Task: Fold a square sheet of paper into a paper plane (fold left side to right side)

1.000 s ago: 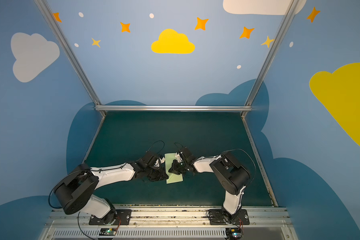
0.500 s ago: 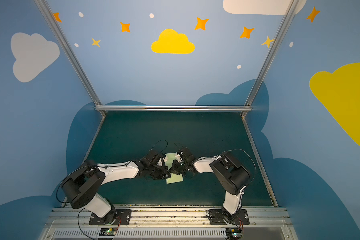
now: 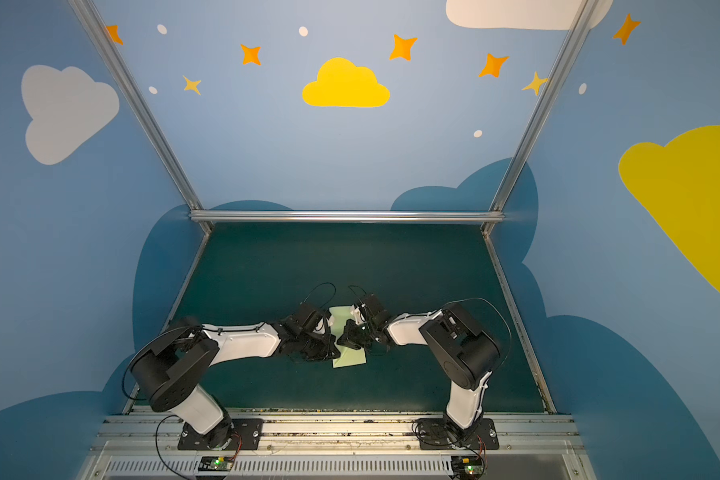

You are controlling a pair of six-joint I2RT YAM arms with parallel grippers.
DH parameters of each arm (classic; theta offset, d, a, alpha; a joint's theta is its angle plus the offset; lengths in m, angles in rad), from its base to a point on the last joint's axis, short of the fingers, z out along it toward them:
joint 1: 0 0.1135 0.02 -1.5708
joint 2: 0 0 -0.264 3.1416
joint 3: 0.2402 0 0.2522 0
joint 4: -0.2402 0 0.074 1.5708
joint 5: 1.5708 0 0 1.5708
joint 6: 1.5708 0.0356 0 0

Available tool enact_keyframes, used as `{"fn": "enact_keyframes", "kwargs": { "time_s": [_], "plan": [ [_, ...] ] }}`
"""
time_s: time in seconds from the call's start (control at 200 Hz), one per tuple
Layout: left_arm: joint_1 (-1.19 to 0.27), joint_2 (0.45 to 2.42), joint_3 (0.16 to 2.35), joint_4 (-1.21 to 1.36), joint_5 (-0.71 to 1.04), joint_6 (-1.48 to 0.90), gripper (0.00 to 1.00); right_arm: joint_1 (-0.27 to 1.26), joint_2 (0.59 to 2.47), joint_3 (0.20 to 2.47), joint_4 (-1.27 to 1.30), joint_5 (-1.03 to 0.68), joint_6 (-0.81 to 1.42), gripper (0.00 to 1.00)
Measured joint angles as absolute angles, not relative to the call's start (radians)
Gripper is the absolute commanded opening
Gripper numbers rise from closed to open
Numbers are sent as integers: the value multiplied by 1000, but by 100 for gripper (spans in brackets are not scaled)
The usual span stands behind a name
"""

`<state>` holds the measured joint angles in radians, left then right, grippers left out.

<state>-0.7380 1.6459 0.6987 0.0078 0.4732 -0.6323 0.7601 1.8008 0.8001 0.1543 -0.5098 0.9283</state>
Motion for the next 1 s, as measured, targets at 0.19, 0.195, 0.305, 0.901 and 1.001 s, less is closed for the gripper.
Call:
{"fn": "enact_keyframes", "kwargs": {
  "time_s": [0.19, 0.195, 0.305, 0.901, 1.001],
  "plan": [
    [-738, 1644, 692, 19, 472, -633, 3, 738, 1731, 836, 45, -507, 882, 24],
    [-738, 1644, 692, 19, 472, -633, 3, 736, 1725, 836, 41, -504, 879, 23],
    [-738, 1642, 690, 20, 471, -633, 3, 724, 1641, 836, -18, -483, 850, 0],
    [-738, 1641, 690, 20, 469, -633, 3, 790, 1647, 754, -33, -456, 830, 0],
    [-738, 1641, 690, 20, 469, -633, 3, 790, 1670, 755, -29, -452, 830, 0]
  ]
}}
